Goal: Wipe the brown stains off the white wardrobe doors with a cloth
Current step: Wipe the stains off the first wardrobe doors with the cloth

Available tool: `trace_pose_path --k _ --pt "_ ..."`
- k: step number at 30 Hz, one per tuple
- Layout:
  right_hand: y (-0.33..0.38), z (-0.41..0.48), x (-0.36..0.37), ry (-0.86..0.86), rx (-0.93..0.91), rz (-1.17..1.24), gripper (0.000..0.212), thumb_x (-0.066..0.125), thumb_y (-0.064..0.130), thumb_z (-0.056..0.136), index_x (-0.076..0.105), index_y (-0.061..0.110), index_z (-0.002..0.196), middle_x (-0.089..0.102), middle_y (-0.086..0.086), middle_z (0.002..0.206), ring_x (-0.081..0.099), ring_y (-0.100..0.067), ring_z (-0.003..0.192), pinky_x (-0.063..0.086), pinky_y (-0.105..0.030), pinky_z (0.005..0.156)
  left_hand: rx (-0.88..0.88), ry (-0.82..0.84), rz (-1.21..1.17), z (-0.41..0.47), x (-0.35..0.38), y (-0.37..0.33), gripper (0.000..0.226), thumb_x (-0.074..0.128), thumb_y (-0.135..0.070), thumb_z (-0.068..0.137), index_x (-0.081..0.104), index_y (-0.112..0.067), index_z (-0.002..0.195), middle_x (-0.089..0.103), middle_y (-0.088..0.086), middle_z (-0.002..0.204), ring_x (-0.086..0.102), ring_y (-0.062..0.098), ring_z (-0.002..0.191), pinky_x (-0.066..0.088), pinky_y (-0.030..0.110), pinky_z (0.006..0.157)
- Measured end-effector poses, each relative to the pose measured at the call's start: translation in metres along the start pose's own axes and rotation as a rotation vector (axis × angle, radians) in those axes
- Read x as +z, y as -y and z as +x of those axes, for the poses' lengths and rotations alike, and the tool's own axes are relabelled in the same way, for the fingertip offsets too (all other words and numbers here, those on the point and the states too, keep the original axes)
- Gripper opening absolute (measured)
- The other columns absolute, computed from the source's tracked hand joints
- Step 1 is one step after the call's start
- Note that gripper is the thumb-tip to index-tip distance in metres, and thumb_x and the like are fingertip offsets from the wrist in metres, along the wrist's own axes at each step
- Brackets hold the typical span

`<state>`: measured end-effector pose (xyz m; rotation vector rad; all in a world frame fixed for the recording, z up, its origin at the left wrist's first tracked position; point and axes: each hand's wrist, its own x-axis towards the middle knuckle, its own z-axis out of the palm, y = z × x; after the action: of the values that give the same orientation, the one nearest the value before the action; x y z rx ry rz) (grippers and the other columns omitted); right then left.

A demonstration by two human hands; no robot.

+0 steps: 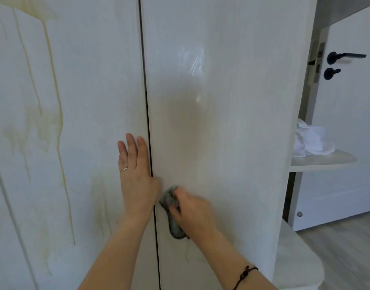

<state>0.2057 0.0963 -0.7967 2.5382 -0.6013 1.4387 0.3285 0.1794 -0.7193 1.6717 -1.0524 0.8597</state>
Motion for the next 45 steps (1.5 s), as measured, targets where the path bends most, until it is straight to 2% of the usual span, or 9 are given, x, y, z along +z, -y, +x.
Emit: trace_pose_path --k 6,9,12,18,21,24,27,37,45 --pt "-0.073 0.052 -0.071 -0.59 0.626 0.114 0.02 0.052 0.049 0.098 0.04 0.035 0.104 0.053 0.017 0.073 0.057 -0.014 0.062 0.033 -0.027 0.054 0.021 0.076 -0.019 0.002 -0.007 0.004 0.101 0.05 0.016 0.066 0.015 -0.005 0.159 -0.002 0.012 0.167 -0.009 0.036 0.153 0.001 0.042 0.125" --pt "-0.077 0.05 -0.069 -0.649 0.719 0.136 0.014 0.048 0.049 0.099 0.038 0.038 0.101 0.056 0.014 0.078 0.058 -0.016 0.067 0.033 -0.028 0.061 0.041 0.083 -0.018 0.002 -0.01 0.006 0.1 0.05 0.016 0.067 0.016 -0.003 0.158 -0.002 0.014 0.166 -0.008 0.037 0.153 0.001 0.042 0.125" --pt "-0.042 0.026 -0.034 -0.415 0.572 0.113 0.02 0.056 0.051 0.094 0.048 0.035 0.105 0.065 0.005 0.08 0.064 -0.024 0.068 0.041 -0.029 0.059 0.045 0.077 -0.012 0.002 -0.009 0.005 0.101 0.05 0.017 0.065 0.016 -0.003 0.158 -0.001 0.014 0.166 -0.008 0.037 0.153 0.002 0.042 0.125" --pt "0.02 -0.032 0.029 0.062 -0.174 -0.027 0.027 0.074 0.042 0.084 0.064 0.021 0.099 0.06 0.005 0.081 0.062 -0.018 0.06 0.046 -0.029 0.046 0.052 0.063 -0.074 0.003 -0.009 0.013 0.103 0.053 0.017 0.067 0.017 -0.01 0.16 0.0 0.009 0.168 -0.008 0.029 0.154 0.004 0.04 0.125" --pt "0.017 -0.003 0.014 0.016 -0.116 -0.059 0.026 0.075 0.036 0.083 0.064 0.022 0.101 0.064 0.002 0.081 0.062 -0.024 0.057 0.044 -0.03 0.044 0.077 0.035 -0.108 0.003 -0.013 0.023 0.09 0.051 0.01 0.073 0.03 -0.011 0.157 0.01 0.008 0.167 0.001 0.026 0.155 0.009 0.032 0.124" --pt "0.011 0.05 -0.022 -0.186 0.191 0.042 0.026 0.066 0.038 0.09 0.057 0.027 0.112 0.069 0.004 0.096 0.066 -0.023 0.071 0.045 -0.031 0.055 0.12 0.033 -0.115 0.002 -0.017 0.03 0.081 0.029 -0.011 0.075 0.034 -0.011 0.155 0.014 0.009 0.167 0.004 0.026 0.155 0.009 0.028 0.123" --pt "0.005 0.078 -0.041 -0.349 0.415 0.2 0.025 0.057 0.041 0.096 0.048 0.034 0.117 0.067 0.01 0.1 0.065 -0.017 0.08 0.044 -0.029 0.064 0.12 0.034 -0.12 0.002 -0.017 0.029 0.08 0.027 -0.006 0.075 0.034 -0.01 0.155 0.014 0.01 0.166 0.004 0.028 0.155 0.01 0.031 0.124" --pt "0.028 0.008 0.009 0.057 -0.11 -0.062 0.017 0.069 0.036 0.086 0.065 0.024 0.097 0.062 0.004 0.078 0.06 -0.021 0.056 0.044 -0.029 0.042 0.146 -0.041 -0.053 0.002 -0.005 0.024 0.082 0.051 0.019 0.075 0.037 -0.004 0.152 0.018 0.017 0.164 0.008 0.035 0.154 0.014 0.041 0.125" --pt "-0.136 0.032 -0.119 -0.464 0.802 -0.05 0.039 0.044 0.041 0.103 0.047 0.026 0.138 0.057 -0.002 0.117 0.062 -0.026 0.096 0.041 -0.032 0.073 -0.004 -0.102 -0.068 0.001 0.004 -0.004 0.071 0.034 0.003 0.077 0.037 0.002 0.148 0.019 0.02 0.163 0.01 0.043 0.152 0.014 0.052 0.123"
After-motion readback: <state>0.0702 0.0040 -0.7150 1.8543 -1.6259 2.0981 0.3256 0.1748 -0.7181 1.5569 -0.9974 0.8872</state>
